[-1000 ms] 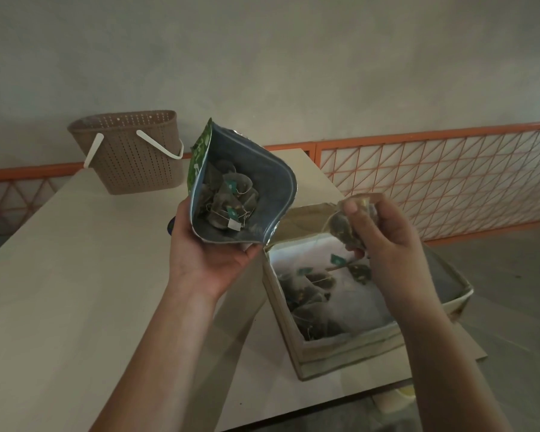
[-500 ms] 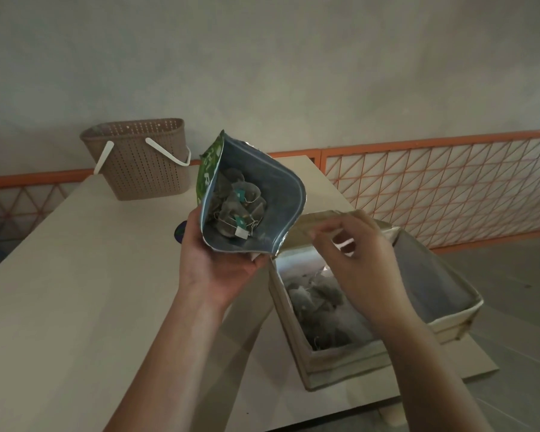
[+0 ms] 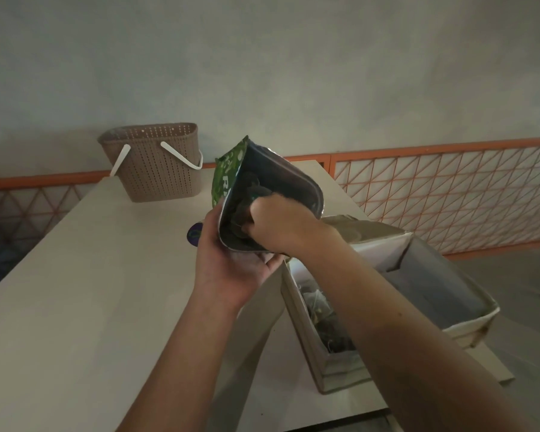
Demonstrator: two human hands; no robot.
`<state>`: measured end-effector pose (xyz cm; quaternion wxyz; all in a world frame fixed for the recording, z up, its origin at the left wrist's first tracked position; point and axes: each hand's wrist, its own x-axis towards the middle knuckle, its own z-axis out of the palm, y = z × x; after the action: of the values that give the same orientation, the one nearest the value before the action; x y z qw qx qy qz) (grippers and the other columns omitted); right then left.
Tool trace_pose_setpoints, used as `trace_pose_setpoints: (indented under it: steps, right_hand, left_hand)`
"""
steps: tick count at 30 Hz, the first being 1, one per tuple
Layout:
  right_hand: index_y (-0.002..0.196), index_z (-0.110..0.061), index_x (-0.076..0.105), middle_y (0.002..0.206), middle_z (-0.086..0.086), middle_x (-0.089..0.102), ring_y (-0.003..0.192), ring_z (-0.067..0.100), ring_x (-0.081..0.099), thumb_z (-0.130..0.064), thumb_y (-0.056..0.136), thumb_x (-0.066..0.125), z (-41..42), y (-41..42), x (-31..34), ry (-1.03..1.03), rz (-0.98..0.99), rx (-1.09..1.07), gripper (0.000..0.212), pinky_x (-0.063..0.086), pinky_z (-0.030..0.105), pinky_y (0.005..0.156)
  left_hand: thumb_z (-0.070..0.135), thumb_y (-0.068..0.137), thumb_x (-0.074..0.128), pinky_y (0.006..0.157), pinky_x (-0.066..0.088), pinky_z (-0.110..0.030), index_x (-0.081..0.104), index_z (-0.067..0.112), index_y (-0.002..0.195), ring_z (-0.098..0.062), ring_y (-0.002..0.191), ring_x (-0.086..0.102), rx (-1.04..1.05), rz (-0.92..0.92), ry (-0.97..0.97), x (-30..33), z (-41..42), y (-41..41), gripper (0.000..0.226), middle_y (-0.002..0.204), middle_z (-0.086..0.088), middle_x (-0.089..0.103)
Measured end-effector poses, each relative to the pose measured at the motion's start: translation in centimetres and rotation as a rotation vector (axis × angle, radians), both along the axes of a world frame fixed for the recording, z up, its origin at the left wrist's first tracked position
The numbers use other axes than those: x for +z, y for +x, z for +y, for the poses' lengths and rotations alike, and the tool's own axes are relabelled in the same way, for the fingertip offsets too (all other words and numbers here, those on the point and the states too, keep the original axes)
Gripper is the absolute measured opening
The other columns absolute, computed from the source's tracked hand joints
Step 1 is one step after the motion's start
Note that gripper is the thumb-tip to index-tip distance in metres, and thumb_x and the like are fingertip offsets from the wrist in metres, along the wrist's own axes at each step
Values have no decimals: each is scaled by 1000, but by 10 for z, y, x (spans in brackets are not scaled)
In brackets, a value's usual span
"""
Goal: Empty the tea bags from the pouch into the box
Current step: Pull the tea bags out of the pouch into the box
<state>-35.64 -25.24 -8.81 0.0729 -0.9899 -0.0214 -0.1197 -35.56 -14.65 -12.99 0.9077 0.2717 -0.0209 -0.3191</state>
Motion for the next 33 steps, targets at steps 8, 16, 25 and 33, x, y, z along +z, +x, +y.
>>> trace_pose_setpoints:
  steps: [8, 16, 25, 33]
  right_hand:
    - [106, -22, 69, 100, -2, 69, 93, 15, 60, -53, 93, 50, -3, 10, 0, 226, 236, -14, 38, 36, 32, 91]
    - [97, -18, 65, 88, -8, 63, 76, 4, 57, -25, 87, 68, -11, -17, 14, 421, 202, 101, 13, 37, 12, 57]
    - [102, -29, 68, 93, -17, 64, 81, -5, 63, -20, 88, 69, -29, -54, 25, 729, -249, 114, 17, 51, 9, 69]
    - [106, -17, 67, 100, 4, 69, 86, 15, 71, -9, 93, 62, -47, -85, 34, 1024, -498, 131, 16, 61, 27, 65]
  left_hand:
    - [52, 96, 50, 93, 52, -46, 67, 20, 129, -32, 119, 64, -2, -24, 24, 5, 2, 0, 49, 125, -13, 72]
    - [50, 92, 53, 87, 54, -43, 68, 17, 126, -30, 118, 66, -3, -2, 18, 4, 1, 1, 50, 127, -13, 71]
    - [53, 94, 54, 101, 49, -47, 68, 18, 128, -33, 123, 62, 18, -3, 11, 1, -2, 5, 51, 124, -15, 72]
    - [54, 90, 58, 105, 49, -51, 66, 21, 132, -39, 124, 61, 24, 16, -5, -3, -6, 8, 54, 130, -18, 68]
